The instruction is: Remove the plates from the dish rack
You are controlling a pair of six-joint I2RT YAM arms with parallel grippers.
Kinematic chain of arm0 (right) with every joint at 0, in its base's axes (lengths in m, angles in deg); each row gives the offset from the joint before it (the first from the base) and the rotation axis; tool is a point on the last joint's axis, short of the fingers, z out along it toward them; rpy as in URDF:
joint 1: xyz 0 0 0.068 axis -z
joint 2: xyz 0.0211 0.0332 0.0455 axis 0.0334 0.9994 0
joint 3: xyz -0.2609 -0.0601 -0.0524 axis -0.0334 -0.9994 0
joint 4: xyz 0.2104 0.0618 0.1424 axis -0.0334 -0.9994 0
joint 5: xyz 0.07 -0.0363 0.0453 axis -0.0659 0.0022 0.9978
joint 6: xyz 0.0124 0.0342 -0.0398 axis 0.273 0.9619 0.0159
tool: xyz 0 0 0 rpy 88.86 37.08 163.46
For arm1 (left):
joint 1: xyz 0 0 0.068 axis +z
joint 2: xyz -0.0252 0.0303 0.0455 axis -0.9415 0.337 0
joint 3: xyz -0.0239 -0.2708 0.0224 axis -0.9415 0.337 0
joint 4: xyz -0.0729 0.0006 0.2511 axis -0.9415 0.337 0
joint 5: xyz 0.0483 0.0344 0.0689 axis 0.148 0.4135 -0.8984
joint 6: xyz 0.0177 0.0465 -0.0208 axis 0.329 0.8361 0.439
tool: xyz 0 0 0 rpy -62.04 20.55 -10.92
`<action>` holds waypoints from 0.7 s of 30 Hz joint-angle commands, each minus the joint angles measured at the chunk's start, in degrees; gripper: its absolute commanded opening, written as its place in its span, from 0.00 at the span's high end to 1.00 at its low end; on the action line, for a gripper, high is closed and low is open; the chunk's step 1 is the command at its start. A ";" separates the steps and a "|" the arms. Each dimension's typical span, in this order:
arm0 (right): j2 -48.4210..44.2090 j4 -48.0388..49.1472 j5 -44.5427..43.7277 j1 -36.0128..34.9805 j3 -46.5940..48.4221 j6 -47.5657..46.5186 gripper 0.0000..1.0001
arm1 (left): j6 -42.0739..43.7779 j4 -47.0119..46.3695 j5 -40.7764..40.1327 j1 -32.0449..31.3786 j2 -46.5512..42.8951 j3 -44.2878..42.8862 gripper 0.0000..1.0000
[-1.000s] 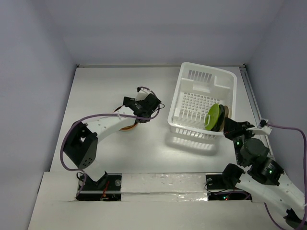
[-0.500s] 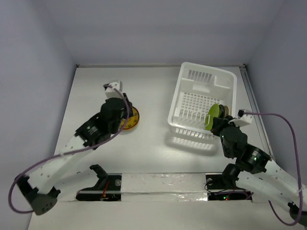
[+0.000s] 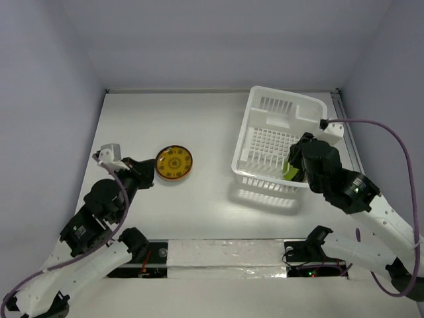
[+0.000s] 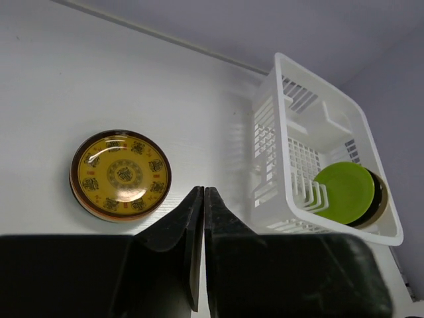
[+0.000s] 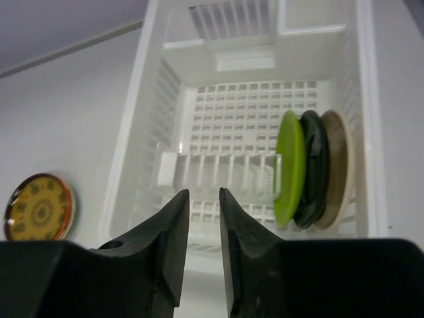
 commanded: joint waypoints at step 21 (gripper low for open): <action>20.89 1.00 14.08 24.79 2.58 -12.66 0.66 | -1.31 -0.57 -1.65 0.28 -13.42 3.06 0.61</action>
